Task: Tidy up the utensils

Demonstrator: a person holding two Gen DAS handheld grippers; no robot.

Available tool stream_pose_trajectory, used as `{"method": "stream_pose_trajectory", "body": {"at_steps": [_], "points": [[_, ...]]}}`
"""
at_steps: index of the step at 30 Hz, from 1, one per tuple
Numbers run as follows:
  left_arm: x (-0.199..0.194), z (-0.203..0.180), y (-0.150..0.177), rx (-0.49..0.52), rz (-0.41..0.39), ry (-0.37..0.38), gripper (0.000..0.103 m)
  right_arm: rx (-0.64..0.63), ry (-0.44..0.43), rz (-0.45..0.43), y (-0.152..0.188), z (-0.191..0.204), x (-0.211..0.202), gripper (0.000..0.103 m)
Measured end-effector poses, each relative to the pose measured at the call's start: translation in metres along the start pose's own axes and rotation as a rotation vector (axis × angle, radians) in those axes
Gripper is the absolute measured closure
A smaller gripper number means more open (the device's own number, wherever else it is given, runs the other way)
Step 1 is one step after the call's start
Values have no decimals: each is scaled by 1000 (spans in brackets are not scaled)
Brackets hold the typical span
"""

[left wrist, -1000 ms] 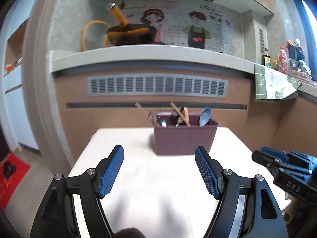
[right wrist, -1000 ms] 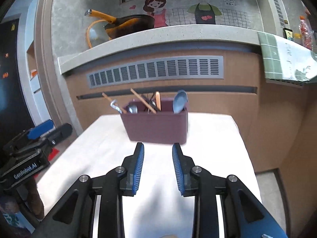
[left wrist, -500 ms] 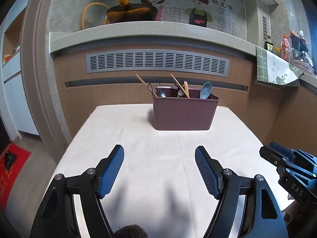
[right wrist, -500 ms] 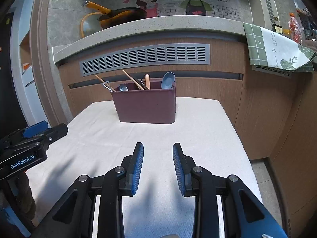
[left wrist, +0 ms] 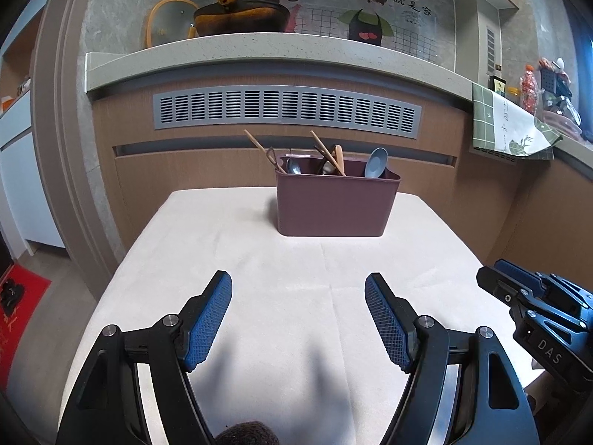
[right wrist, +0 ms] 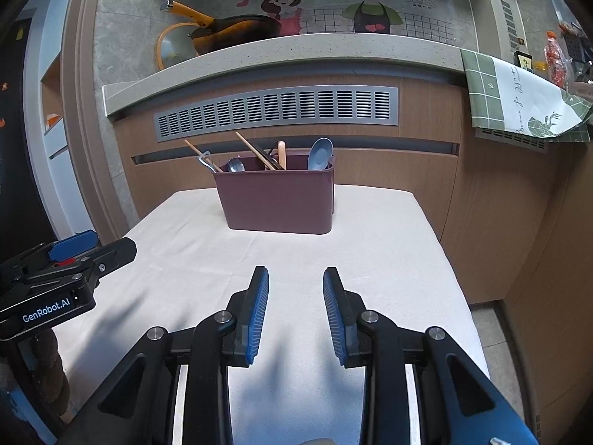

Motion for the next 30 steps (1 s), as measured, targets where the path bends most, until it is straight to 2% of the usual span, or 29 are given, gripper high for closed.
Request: {"method": "stream_pose_trajectory", "body": {"at_steps": [30], "points": [[3,1,12,0,36,-12,29,0,21,-3,0,-5,0,74]]}}
Point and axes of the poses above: each gripper's, at about its wrist camera, not at the fingertips, and x roughly the way its jaws point, z to its left, y to its underside, the point moved 9 cm from there along x, roughly the way its jaws point, and after that the axes turned 7 degrees about -z, right-handed, at the moved point
